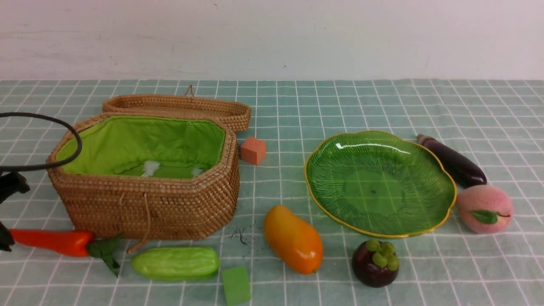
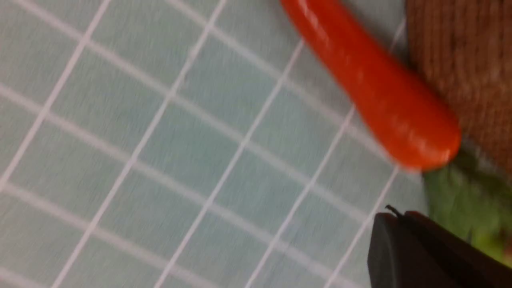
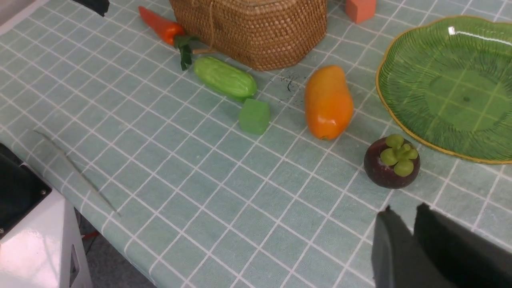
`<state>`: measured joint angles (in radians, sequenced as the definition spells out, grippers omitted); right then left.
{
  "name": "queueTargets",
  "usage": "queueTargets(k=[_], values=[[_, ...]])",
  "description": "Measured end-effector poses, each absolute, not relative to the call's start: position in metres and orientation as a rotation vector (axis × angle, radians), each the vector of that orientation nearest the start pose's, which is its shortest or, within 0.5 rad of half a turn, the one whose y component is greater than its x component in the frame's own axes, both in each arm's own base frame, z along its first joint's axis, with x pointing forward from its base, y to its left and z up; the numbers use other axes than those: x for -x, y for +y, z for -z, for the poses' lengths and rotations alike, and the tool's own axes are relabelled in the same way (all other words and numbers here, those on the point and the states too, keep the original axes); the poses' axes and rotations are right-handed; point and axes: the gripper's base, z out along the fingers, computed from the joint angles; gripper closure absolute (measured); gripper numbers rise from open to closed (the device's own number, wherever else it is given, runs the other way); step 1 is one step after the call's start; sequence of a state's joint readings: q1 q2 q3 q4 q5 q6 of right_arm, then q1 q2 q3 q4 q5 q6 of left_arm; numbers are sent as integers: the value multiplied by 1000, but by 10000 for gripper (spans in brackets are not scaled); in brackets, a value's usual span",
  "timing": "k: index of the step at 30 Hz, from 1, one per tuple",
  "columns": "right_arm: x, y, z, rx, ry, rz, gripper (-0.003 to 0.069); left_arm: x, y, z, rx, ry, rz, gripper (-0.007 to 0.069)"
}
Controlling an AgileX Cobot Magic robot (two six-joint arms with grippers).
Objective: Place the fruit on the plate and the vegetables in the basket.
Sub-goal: Use the left arm to grab a carrot and put it into the left basket
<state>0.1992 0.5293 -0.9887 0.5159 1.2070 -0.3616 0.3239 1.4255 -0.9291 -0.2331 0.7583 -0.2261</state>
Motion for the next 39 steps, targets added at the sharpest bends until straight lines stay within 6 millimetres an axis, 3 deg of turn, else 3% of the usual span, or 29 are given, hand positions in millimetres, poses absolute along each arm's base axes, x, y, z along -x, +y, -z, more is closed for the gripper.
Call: queueTargets(k=[4, 6, 8, 12, 22, 34, 36, 39], values=[[-36, 50, -402, 651, 2053, -540, 561, -278, 79, -235, 1043, 2469, 261, 449], [-36, 50, -402, 648, 2050, -537, 561, -287, 83, -219, 1140, 2451, 270, 313], [-36, 50, -402, 644, 2043, -536, 559, -293, 85, -204, 1203, 2459, 272, 232], [-37, 50, -403, 637, 2034, -534, 559, -301, 89, -188, 1253, 2441, 266, 156], [-37, 50, -404, 632, 2027, -533, 552, -310, 95, -184, 1259, 2343, 244, 160], [-38, 50, -404, 631, 2025, -533, 551, -312, 98, -162, 1333, 2391, 207, 181], [-38, 50, -404, 631, 2025, -533, 551, -312, 98, -160, 1335, 2398, 205, 190], [-38, 50, -404, 629, 2023, -533, 551, -311, 98, -159, 1334, 2418, 197, 267]])
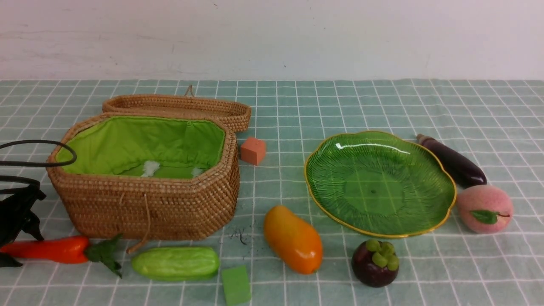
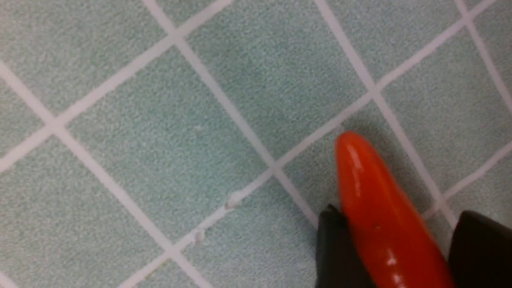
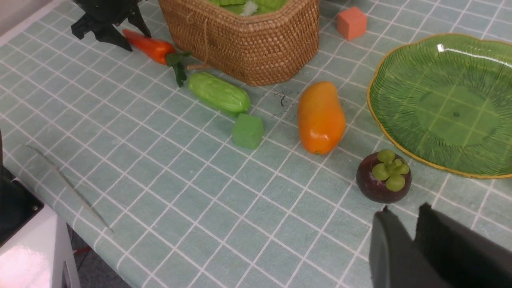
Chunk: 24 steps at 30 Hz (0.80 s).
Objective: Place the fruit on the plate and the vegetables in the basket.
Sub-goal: Use the left arm to grab a carrot and put it into the left basket
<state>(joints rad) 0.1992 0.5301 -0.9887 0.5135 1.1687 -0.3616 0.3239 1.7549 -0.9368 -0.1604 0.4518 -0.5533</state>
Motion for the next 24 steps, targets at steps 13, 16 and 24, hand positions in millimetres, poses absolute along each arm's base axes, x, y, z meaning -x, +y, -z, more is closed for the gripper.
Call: queueTargets(k=[13, 16, 24], values=[[-37, 50, -403, 637, 2033, -537, 544, -305, 99, -165, 1255, 2481, 133, 392], [-37, 50, -404, 634, 2028, -536, 543, -300, 100, -188, 1120, 2473, 75, 392], [-45, 48, -413, 559, 1919, -511, 537, -268, 76, -296, 492, 2307, -105, 392]])
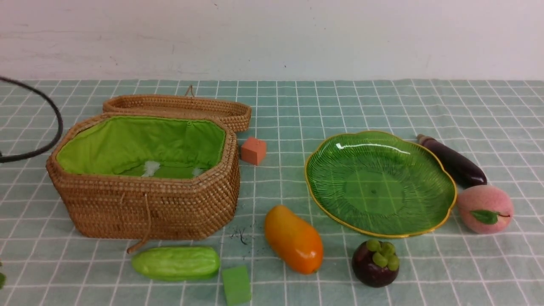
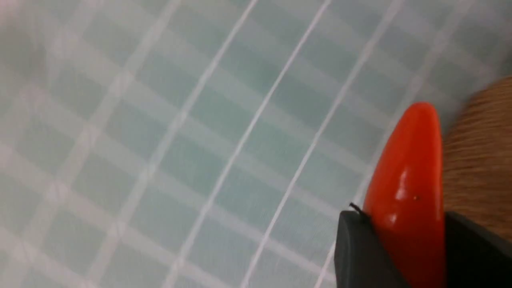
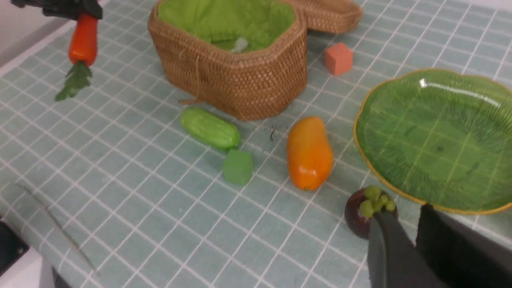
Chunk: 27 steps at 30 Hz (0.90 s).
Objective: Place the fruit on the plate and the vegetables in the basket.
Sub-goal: Use the left arm to grab a carrot and put it into the left basket
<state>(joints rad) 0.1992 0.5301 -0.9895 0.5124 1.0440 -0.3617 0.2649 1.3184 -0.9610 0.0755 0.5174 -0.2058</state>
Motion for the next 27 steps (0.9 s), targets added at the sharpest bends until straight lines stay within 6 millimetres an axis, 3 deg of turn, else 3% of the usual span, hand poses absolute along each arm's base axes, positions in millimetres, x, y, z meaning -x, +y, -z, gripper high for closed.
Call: queueTargets(k=[1, 3, 5, 6, 7, 9, 12, 17, 18, 23, 27], values=[[-45, 48, -415, 550, 1906, -508, 536, -265, 66, -311, 353, 2271, -134, 392], [-49, 47, -420, 521, 1839, -484, 536, -263, 24, -351, -156, 2120, -231, 392], [-50, 46, -422, 524, 1812, -467, 536, -264, 0, -365, -454, 2018, -307, 392], [-50, 46, -423, 527, 1804, -462, 533, -264, -10, -370, -540, 1980, -317, 392], [-49, 46, -426, 533, 1788, -453, 533, -266, -33, -376, -802, 1874, -385, 392], [-46, 46, -432, 544, 1764, -454, 531, -269, -62, -378, -1067, 1740, -439, 392], [-36, 48, -444, 581, 1733, -487, 529, -288, -96, -362, -1345, 1624, -482, 392], [-27, 50, -449, 621, 1742, -535, 526, -326, -116, -323, -1507, 1635, -505, 392], [-27, 51, -448, 623, 1745, -535, 526, -327, -116, -324, -1504, 1632, -507, 392], [-24, 53, -446, 653, 1773, -572, 525, -351, -126, -291, -1543, 1640, -499, 392], [-23, 53, -446, 658, 1776, -582, 525, -355, -127, -283, -1557, 1651, -493, 380]])
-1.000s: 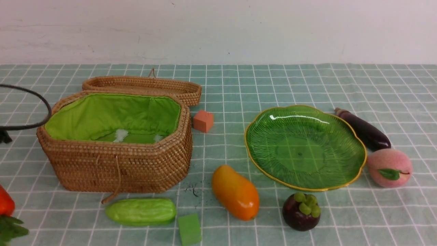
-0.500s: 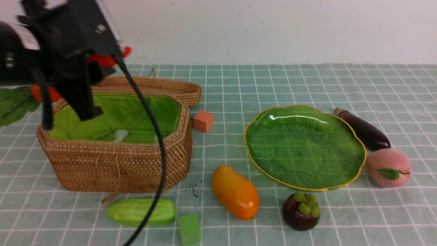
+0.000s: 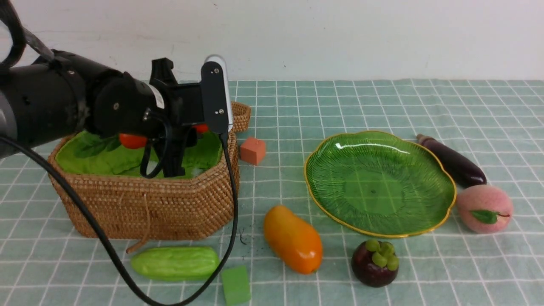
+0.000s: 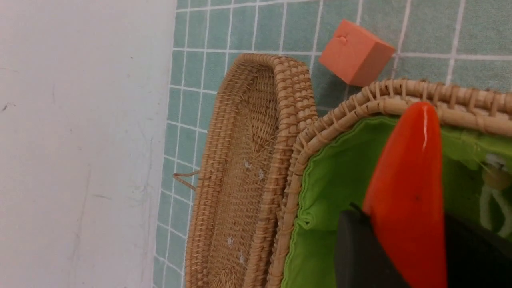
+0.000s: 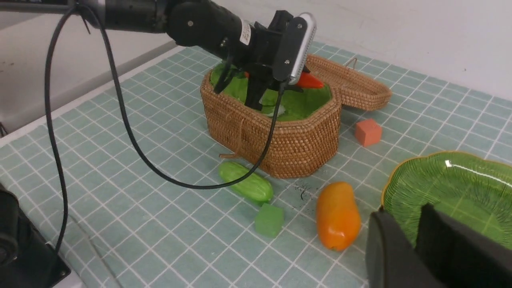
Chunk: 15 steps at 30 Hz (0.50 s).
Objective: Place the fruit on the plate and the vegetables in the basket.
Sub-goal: Use the left arm to grab a carrot and put it into the left basket, then take a chayote with your left arm and place it on the basket on the left.
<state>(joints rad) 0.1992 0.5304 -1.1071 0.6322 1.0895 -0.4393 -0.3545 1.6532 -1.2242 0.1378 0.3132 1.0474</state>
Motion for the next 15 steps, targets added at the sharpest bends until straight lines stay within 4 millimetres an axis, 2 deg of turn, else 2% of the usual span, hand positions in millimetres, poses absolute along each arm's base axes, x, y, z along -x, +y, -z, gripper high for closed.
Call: queueTargets(k=[2, 3, 4, 7, 8, 10, 13, 14, 15], values=[[-23, 53, -446, 658, 1775, -585, 525, -356, -128, -282, -1554, 1647, -494, 336], [-23, 53, -446, 658, 1775, -586, 525, -356, -128, -283, -1550, 1641, -496, 263], [-23, 53, -446, 658, 1775, -586, 525, -357, -128, -283, -1549, 1640, -496, 254], [-23, 53, -446, 658, 1775, -586, 524, -355, -128, -286, -1539, 1640, -495, 139], [-23, 53, -446, 658, 1775, -586, 523, -352, -127, -291, -1512, 1653, -484, 86], [-23, 53, -446, 658, 1777, -578, 522, -346, -124, -300, -1439, 1702, -442, 32], [-24, 52, -445, 657, 1784, -550, 522, -336, -122, -311, -1299, 1807, -335, 19], [-24, 51, -444, 658, 1787, -542, 522, -332, -121, -316, -1212, 1862, -271, 27], [-24, 51, -443, 665, 1798, -534, 522, -318, -119, -328, -1029, 1973, -123, 64]])
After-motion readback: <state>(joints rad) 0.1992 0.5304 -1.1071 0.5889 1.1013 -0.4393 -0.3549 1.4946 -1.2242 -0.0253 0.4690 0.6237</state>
